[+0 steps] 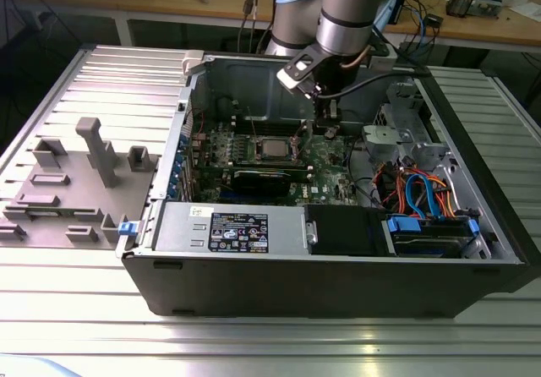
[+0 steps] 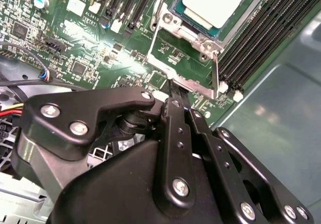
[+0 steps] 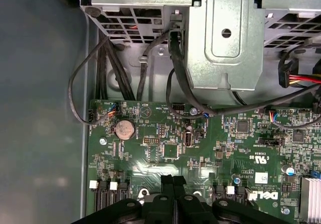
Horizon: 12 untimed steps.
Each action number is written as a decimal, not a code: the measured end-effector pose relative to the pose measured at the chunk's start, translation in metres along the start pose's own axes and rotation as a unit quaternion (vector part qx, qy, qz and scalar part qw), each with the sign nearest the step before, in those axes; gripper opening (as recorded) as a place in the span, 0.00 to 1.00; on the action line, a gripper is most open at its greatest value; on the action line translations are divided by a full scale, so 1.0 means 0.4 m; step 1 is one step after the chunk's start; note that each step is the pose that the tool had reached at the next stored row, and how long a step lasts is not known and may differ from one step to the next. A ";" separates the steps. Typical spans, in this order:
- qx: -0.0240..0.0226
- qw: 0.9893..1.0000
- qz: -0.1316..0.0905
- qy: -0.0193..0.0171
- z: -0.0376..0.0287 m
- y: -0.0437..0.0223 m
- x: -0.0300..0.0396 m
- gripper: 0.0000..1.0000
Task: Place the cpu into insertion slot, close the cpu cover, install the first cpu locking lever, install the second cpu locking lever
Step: 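Close the cpu cover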
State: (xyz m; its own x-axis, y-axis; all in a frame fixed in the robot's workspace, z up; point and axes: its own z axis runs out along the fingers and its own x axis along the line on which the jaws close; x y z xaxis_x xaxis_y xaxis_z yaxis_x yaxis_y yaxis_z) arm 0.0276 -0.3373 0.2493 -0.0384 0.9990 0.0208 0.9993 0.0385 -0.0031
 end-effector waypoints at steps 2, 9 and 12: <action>0.000 1.000 0.000 0.000 0.000 -0.003 0.000 0.11; 0.000 1.000 0.000 0.000 0.000 -0.021 0.001 0.11; 0.000 1.000 0.000 0.000 0.000 -0.025 0.001 0.11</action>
State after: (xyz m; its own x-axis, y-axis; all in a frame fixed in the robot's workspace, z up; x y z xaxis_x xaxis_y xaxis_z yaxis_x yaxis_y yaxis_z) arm 0.0178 -0.3373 0.2493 -0.0384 0.9990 0.0208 0.9993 0.0385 -0.0031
